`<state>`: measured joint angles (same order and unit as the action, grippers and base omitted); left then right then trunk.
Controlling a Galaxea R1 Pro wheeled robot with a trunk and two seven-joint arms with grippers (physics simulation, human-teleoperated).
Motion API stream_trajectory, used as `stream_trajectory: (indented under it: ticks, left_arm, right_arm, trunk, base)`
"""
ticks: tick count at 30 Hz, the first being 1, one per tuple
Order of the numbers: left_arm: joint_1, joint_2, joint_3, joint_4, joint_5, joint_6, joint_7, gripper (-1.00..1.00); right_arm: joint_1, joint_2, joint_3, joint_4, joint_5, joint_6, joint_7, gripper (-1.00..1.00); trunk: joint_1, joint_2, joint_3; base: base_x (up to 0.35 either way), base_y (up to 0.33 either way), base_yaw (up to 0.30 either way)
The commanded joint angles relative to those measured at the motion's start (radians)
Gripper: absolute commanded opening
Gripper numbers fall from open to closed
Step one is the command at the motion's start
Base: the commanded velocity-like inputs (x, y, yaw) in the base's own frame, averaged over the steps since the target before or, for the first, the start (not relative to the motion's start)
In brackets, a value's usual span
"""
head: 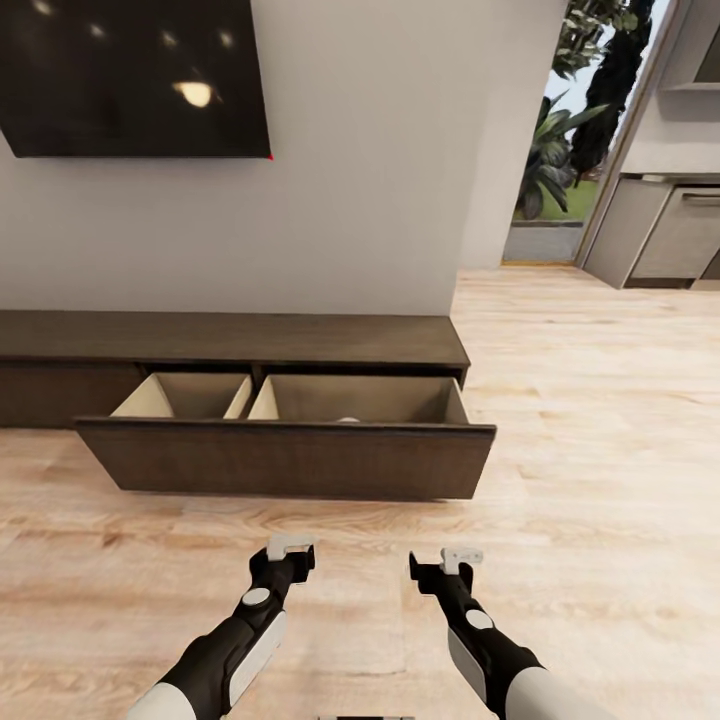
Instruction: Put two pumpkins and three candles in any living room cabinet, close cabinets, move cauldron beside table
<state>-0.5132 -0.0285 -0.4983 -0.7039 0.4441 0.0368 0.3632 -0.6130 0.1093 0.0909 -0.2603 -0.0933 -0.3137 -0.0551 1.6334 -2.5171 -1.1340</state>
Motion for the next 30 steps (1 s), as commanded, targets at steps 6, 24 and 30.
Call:
stream_trajectory:
  ticks: [6,24,30]
  left_arm:
    - [-0.001,0.001,-0.005,-0.002,0.005,0.003,0.008,1.00]
    - [-0.001,0.001,-0.006,0.000,0.004,0.003,0.006,1.00]
    - [-0.001,-0.001,-0.008,0.000,0.004,0.003,0.005,1.00]
  right_arm:
    - [-0.001,-0.003,0.008,0.001,-0.011,-0.003,-0.010,1.00]
    - [-0.001,-0.005,0.007,0.000,-0.054,0.001,-0.009,1.00]
    - [-0.001,-0.005,0.007,0.000,-0.054,0.001,-0.009,1.00]
  trunk:
    - [0.000,0.000,-0.001]
    - [0.000,0.000,-0.001]
    - [0.000,0.000,-0.001]
  base:
    - [0.234,0.080,0.000]
    - [0.244,0.065,0.000]
    - [0.106,-0.028,0.000]
